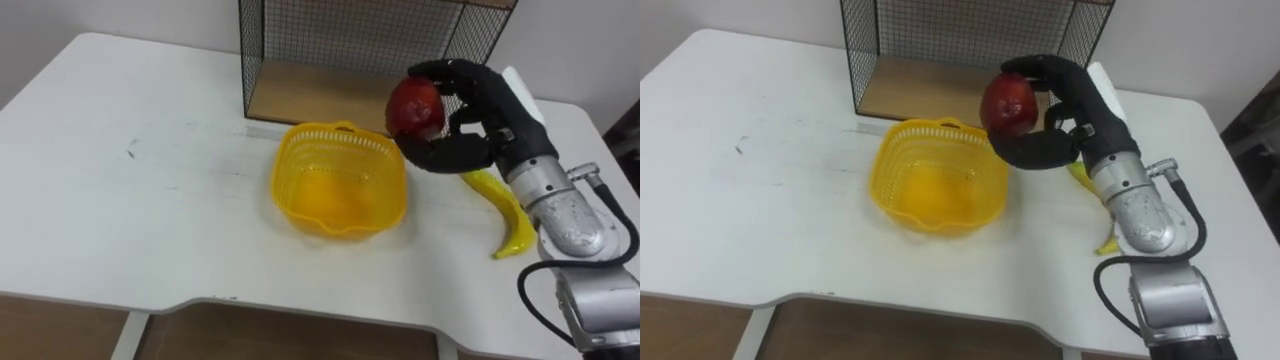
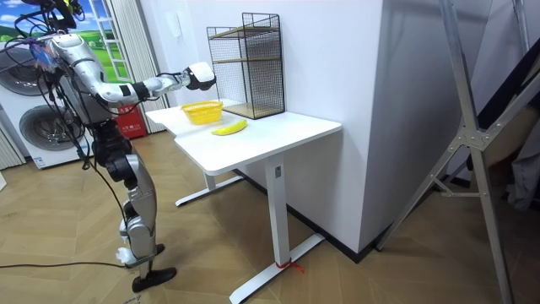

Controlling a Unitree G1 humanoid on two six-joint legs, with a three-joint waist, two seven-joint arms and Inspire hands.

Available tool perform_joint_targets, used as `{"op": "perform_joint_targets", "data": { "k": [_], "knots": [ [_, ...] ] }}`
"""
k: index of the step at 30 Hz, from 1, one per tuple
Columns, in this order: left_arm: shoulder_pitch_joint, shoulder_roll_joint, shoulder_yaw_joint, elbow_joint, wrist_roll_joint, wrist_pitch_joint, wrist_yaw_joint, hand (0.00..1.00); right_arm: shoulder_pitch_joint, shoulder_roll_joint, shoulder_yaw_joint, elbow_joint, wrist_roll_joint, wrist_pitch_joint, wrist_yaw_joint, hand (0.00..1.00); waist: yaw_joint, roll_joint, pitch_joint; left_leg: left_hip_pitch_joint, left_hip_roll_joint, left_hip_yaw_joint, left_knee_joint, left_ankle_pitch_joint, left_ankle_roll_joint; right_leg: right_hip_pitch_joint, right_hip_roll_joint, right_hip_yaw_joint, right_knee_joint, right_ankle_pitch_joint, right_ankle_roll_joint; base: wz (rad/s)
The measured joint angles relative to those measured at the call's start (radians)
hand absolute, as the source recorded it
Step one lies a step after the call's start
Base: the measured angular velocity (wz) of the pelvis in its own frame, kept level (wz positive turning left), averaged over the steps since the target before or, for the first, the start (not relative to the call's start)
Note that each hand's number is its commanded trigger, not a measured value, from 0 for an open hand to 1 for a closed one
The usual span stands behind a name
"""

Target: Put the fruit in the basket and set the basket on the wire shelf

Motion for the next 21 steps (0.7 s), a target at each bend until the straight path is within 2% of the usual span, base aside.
{"op": "perform_joint_targets", "data": {
  "k": [9, 16, 17, 18, 19, 20, 21],
  "knots": [
    [-0.029, 0.005, -0.038, 0.001, 0.0, 0.001, -0.005, 0.0, 0.0, 0.0, 0.058, 0.025, -0.077, 0.043, 0.077, 1.0, 0.015, 0.009, 0.0066, -0.001, 0.0, -0.004, -0.001, 0.0, 0.0, 0.001, -0.001, -0.004, -0.001, 0.0, 0.0, 0.0],
    [-0.03, 0.005, -0.039, 0.001, 0.0, 0.008, -0.006, 0.0, 0.0, 0.0, 0.065, 0.028, -0.095, 0.063, 0.099, 1.0, 0.015, 0.009, 0.0063, -0.004, -0.001, -0.007, -0.001, 0.0, 0.0, 0.0, -0.002, -0.01, -0.001, 0.0, 0.0, 0.0],
    [-0.03, 0.005, -0.039, 0.001, 0.0, 0.01, -0.006, 0.0, 0.0, 0.0, 0.065, 0.028, -0.095, 0.065, 0.099, 0.93, 0.015, 0.01, 0.0062, -0.004, -0.001, -0.008, 0.0, 0.0, 0.0, 0.0, -0.002, -0.011, -0.001, 0.0, 0.0, 0.0],
    [-0.03, 0.005, -0.039, 0.001, 0.0, 0.01, -0.006, 0.0, 0.0, 0.0, 0.065, 0.028, -0.095, 0.065, 0.1, 0.69, 0.015, 0.01, 0.006, -0.004, -0.001, -0.008, 0.0, 0.0, 0.0, 0.0, -0.002, -0.012, -0.001, 0.0, 0.0, 0.0],
    [-0.03, 0.005, -0.039, 0.001, 0.0, 0.01, -0.006, 0.0, 0.0, 0.0, 0.065, 0.028, -0.095, 0.065, 0.101, 0.22, 0.015, 0.01, 0.0058, -0.005, -0.001, -0.008, 0.0, 0.0, 0.0, 0.0, -0.002, -0.012, -0.001, 0.0, 0.0, 0.0],
    [-0.03, 0.005, -0.039, 0.001, 0.0, 0.01, -0.006, 0.0, 0.0, 0.0, 0.065, 0.028, -0.096, 0.065, 0.103, 0.0, 0.015, 0.011, 0.0052, -0.005, -0.001, -0.009, 0.001, 0.0, 0.0, 0.0, -0.002, -0.013, -0.001, 0.0, 0.0, 0.0],
    [-0.03, 0.005, -0.039, 0.001, 0.0, 0.01, -0.005, 0.0, 0.0, 0.0, 0.065, 0.028, -0.096, 0.065, 0.105, 0.0, 0.015, 0.012, 0.0047, -0.005, -0.001, -0.01, 0.001, 0.0, 0.0, 0.001, -0.002, -0.013, -0.001, 0.0, 0.0, 0.0]
  ]
}}
